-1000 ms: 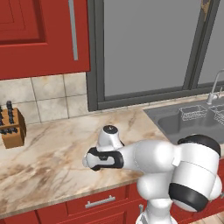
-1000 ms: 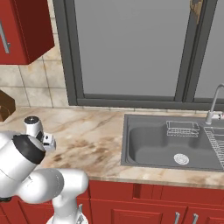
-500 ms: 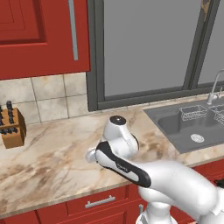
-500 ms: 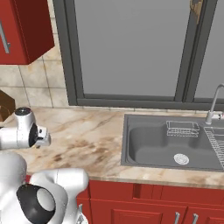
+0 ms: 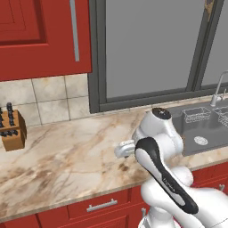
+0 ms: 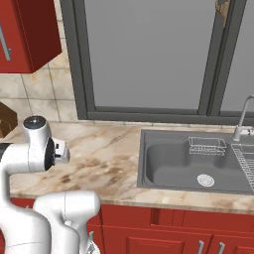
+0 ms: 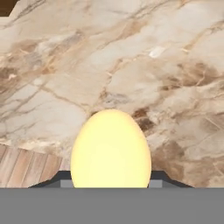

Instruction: Gather the eggs and milk located in the vicinity of the sink area and place them right next to the bowl.

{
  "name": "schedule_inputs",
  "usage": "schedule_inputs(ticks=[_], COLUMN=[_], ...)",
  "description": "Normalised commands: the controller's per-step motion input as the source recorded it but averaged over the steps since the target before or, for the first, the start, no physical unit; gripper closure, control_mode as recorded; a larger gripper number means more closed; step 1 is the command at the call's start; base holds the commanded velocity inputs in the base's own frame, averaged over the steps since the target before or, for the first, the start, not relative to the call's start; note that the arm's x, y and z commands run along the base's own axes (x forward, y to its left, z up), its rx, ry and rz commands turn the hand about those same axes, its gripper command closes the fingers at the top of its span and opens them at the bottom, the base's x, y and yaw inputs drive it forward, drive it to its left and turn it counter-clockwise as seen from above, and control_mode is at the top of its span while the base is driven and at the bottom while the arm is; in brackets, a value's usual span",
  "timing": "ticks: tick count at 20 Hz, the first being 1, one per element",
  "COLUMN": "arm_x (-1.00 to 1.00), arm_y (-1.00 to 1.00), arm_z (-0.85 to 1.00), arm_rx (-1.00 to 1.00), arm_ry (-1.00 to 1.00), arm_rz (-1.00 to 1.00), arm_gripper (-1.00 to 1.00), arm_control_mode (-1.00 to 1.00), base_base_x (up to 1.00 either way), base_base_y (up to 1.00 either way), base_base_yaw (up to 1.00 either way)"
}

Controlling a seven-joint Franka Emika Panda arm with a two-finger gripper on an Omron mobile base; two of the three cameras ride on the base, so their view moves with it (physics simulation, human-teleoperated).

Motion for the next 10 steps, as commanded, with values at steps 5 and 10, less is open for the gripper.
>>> schedule_inputs(ticks=[5, 10], arm_x=[-0.24, 0.0], arm_y=[-0.49, -0.22], arm_z=[0.77, 0.49], arm_rx=[-0.01, -0.09], arm_ry=[0.01, 0.12], arm_rz=[-0.04, -0.15], arm_gripper=[1.0, 1.0], arm_control_mode=[-1.0, -1.0], base_base_x=[0.0, 0.0], base_base_y=[0.0, 0.0], base_base_yaw=[0.0, 0.0])
